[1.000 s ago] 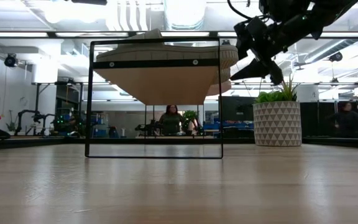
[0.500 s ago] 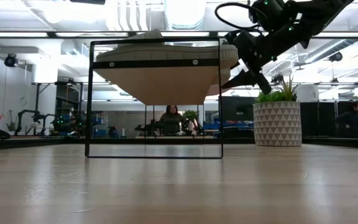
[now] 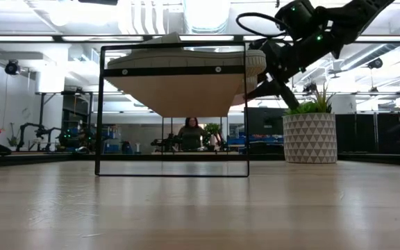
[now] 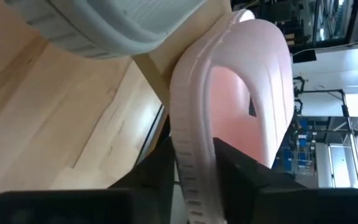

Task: Pick and place slides into the shelf
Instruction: Put the left pink slide on the shelf

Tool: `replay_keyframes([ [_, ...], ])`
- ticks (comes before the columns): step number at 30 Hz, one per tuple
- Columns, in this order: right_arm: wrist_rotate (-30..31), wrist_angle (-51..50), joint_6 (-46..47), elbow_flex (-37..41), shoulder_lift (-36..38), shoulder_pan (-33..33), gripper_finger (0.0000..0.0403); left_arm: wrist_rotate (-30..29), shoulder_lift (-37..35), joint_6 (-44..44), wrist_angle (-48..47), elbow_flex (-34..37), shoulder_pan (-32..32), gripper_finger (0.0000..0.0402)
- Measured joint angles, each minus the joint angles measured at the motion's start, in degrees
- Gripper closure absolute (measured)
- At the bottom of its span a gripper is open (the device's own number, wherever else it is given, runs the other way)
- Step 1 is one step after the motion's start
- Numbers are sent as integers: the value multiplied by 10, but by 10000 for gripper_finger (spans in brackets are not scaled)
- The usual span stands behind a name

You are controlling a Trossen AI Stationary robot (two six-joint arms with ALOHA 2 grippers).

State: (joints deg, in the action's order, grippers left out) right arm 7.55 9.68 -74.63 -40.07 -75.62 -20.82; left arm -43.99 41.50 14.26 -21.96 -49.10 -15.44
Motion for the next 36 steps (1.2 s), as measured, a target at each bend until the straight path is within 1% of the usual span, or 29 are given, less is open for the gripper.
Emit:
replay_keyframes([
  [5, -2, 0, -4, 0, 1, 0, 356, 0, 1, 0, 0, 0, 0, 102],
  [8, -4, 0, -10, 0, 2, -2, 374, 0, 1, 0, 0, 0, 0, 102],
  [10, -9, 0, -13, 0, 2, -5, 375, 0, 1, 0, 0, 0, 0, 102],
  [15, -69, 1, -16, 0, 12, -23, 377, 0, 1, 0, 0, 0, 0, 102],
  [19, -92, 4, -19, 0, 16, -34, 377, 0, 1, 0, 0, 0, 0, 102],
  [21, -126, 1, -20, 0, 16, -41, 379, 0, 1, 0, 0, 0, 0, 102],
  [23, -145, -4, -21, 0, 16, -46, 379, 0, 1, 0, 0, 0, 0, 102],
  [33, -157, -37, -49, 0, 18, -60, 379, 0, 1, 0, 0, 0, 0, 102],
  [36, -166, -45, -47, 0, 18, -60, 364, 0, 1, 0, 0, 0, 0, 102],
])
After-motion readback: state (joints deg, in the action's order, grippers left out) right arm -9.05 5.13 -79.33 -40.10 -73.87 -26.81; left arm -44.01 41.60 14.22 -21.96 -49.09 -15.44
